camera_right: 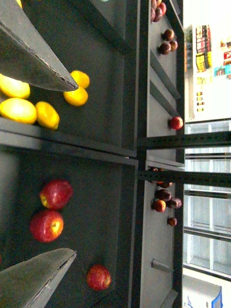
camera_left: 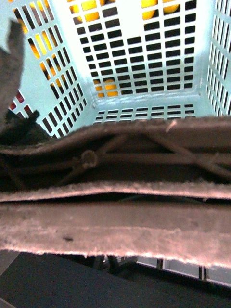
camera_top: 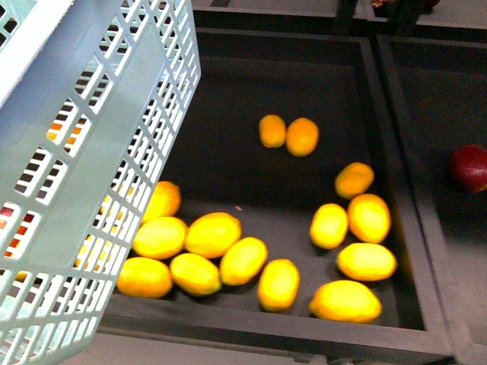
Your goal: Pick lemon and mango into basket
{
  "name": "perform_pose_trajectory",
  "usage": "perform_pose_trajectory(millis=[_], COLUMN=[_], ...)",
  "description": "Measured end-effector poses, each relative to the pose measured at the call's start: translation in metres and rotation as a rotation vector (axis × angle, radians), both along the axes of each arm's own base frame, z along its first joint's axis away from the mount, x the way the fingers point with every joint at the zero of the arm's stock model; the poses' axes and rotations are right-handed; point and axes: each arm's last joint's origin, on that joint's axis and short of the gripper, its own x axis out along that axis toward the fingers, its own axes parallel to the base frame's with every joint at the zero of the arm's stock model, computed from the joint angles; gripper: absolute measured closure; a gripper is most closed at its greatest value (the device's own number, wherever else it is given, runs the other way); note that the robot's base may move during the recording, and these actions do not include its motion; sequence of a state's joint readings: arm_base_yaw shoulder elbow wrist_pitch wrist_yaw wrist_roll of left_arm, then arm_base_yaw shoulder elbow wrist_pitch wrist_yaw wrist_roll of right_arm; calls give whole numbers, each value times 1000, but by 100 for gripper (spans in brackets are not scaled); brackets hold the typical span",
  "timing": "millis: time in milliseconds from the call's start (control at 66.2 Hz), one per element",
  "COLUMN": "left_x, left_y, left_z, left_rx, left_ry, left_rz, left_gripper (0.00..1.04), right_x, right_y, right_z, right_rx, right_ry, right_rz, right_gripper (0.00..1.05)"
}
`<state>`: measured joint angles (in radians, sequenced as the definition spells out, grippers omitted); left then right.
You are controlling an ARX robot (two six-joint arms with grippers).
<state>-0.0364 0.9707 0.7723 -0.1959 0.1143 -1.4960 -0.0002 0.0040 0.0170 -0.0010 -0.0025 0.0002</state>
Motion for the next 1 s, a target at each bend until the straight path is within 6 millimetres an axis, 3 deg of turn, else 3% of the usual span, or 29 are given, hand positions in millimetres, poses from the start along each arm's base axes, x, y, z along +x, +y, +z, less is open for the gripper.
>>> perform_pose_trajectory(millis=[755,846,921,997], left_x=[1,11,30,47], left_y=[2,-2,-19,-35], left_z=[-1,0,4,2], left_rx=[8,185,369,428], left_ry=[4,1,-80,-118], left_rz=[17,-195,-385,-474], left_gripper=[91,91,91,91], right_x=[0,0,0,0], right_y=[0,0,0,0], right_z=[-1,-1,-1,-1], right_rx=[0,0,0,0], right_ry=[2,2,2,2], right_rz=[8,0,0,0], right_gripper=[9,9,9,9])
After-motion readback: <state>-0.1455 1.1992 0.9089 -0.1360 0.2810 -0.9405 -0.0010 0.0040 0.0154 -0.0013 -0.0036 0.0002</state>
